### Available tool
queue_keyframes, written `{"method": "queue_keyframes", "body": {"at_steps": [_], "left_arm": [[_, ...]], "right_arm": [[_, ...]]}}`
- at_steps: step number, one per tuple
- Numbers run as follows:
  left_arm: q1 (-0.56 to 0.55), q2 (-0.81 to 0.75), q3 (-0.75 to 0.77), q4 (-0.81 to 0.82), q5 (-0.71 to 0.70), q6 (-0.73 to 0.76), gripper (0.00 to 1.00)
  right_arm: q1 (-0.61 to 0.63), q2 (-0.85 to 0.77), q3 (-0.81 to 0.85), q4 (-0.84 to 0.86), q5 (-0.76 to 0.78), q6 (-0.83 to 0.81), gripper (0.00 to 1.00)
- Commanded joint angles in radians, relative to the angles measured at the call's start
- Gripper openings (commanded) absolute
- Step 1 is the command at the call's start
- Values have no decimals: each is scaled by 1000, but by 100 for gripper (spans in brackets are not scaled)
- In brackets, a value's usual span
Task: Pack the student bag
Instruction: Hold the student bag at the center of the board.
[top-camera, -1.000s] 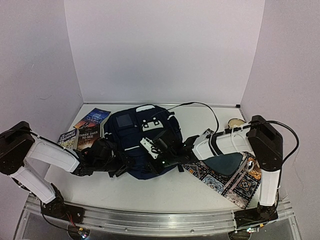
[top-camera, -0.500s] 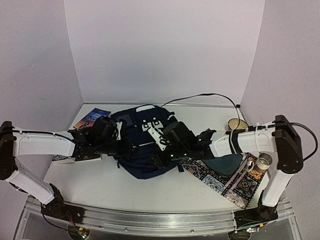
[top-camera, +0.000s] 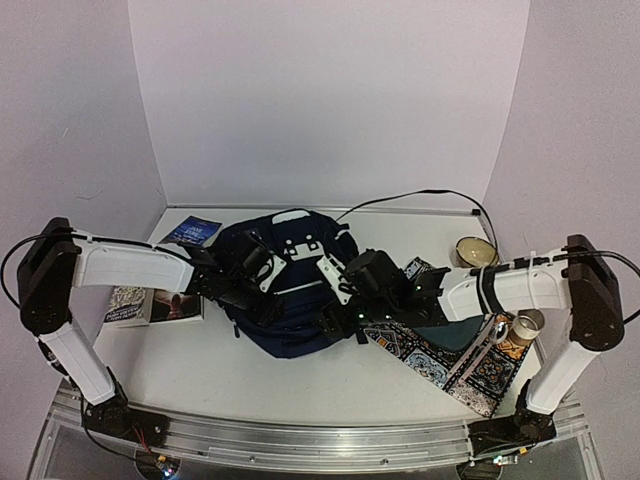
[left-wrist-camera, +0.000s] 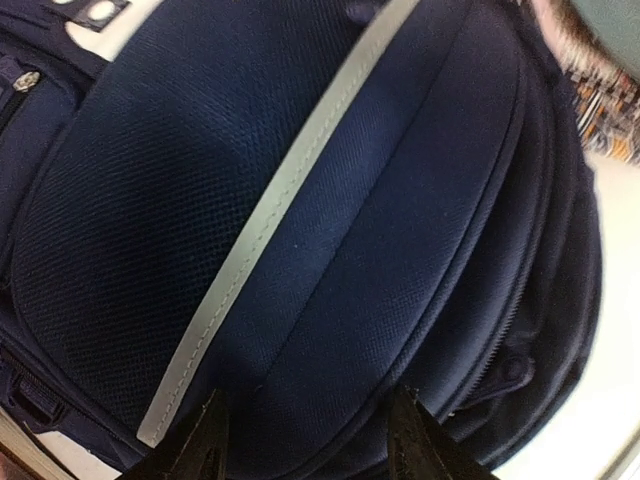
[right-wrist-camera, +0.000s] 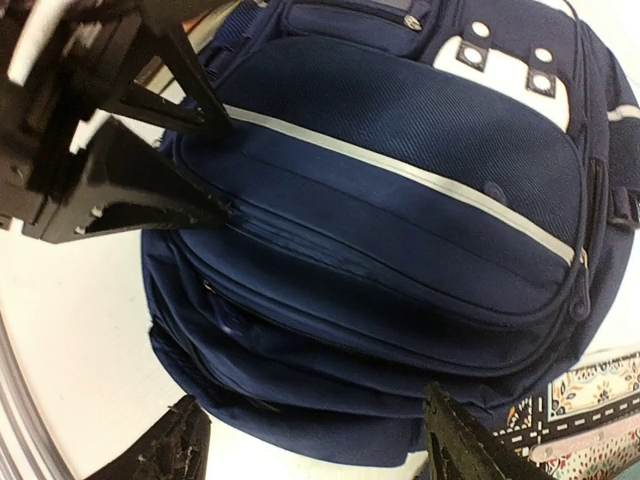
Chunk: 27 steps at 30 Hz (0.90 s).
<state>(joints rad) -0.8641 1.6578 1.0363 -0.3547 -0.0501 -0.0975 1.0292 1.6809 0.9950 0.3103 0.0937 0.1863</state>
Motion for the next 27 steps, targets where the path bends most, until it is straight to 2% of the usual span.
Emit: {"method": "queue_keyframes", "body": {"at_steps": [1, 3, 6, 8, 12, 16, 24, 27], "left_arm": [[-9, 71, 90, -47, -80, 140, 49], [-9, 91, 113, -48, -96, 151, 38], [-9, 72, 130, -48, -98, 160, 14], [-9, 41, 133, -49, -94, 163, 2], [-9, -36, 126, -49, -84, 175, 0], [-9, -109, 125, -49, -56, 181, 0], [-9, -171, 140, -47, -20, 170, 0], [-9, -183, 142, -47, -13, 170, 0]], "right_arm": [[-10, -38, -8, 37, 8, 2, 74], [-9, -29, -5, 44, -16, -8, 74], [-9, -4, 10, 49, -58, -23, 74], [-9, 21, 27, 49, -81, -29, 73], [-9, 61, 60, 49, -113, -49, 71], [-9, 96, 101, 50, -120, -89, 61], [-10, 127, 134, 66, -112, -124, 47], [-11, 134, 124, 91, -118, -143, 47]]}}
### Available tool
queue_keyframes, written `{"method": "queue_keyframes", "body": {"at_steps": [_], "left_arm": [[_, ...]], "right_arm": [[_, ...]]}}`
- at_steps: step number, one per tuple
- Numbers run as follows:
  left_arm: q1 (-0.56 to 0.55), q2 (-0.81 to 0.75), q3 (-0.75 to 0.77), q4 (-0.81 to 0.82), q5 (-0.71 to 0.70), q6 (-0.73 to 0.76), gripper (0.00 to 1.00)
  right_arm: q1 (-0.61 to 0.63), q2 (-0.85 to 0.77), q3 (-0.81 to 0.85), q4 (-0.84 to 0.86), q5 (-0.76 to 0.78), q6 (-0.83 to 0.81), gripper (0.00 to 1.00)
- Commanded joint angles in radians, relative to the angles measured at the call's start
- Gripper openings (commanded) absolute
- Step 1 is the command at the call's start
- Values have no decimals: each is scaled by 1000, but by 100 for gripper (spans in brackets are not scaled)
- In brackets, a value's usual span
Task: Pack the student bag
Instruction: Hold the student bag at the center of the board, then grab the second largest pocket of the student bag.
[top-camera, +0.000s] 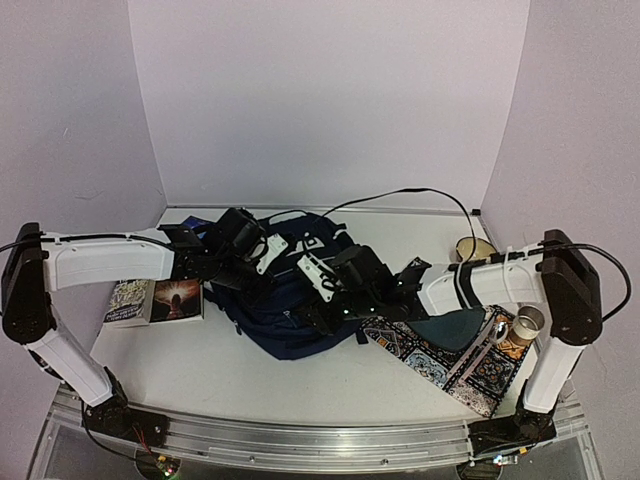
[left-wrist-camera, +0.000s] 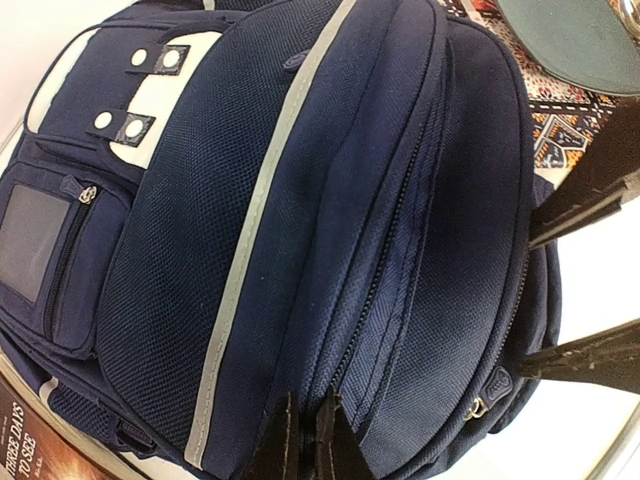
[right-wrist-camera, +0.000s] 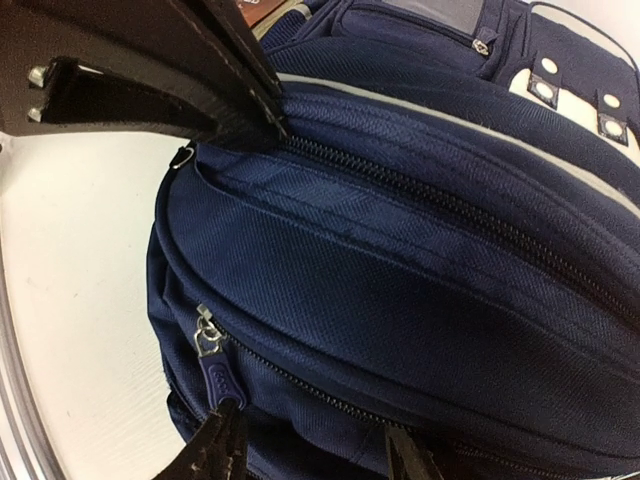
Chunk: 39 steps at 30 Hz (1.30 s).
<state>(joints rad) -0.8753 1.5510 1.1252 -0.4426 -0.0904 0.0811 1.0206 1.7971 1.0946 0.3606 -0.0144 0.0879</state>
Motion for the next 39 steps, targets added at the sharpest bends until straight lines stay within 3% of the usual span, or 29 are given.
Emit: {"method": "queue_keyframes", "body": {"at_steps": [1, 8, 14, 17, 26, 33, 39], "left_arm": [[2, -81, 54, 41, 27, -10, 0], [3, -81, 67, 41, 25, -43, 0], [4, -77, 80, 46, 37, -71, 0], [4, -73, 89, 48, 44, -72, 0], [4, -73, 93, 51, 59, -72, 0], [4, -82, 90, 56, 70, -102, 0], [4, -80, 92, 62, 85, -105, 0]], "right_arm": [[-3, 20, 18, 55, -22, -55, 47], [8, -43, -35, 109, -51, -12, 48], [80, -120, -110, 164, 166, 104, 53], [123, -103, -108, 175, 248, 145, 51], [162, -6, -57, 193, 301, 208, 37], [162, 43, -27, 217, 332, 207, 35], [162, 59, -24, 250, 317, 236, 39]]}}
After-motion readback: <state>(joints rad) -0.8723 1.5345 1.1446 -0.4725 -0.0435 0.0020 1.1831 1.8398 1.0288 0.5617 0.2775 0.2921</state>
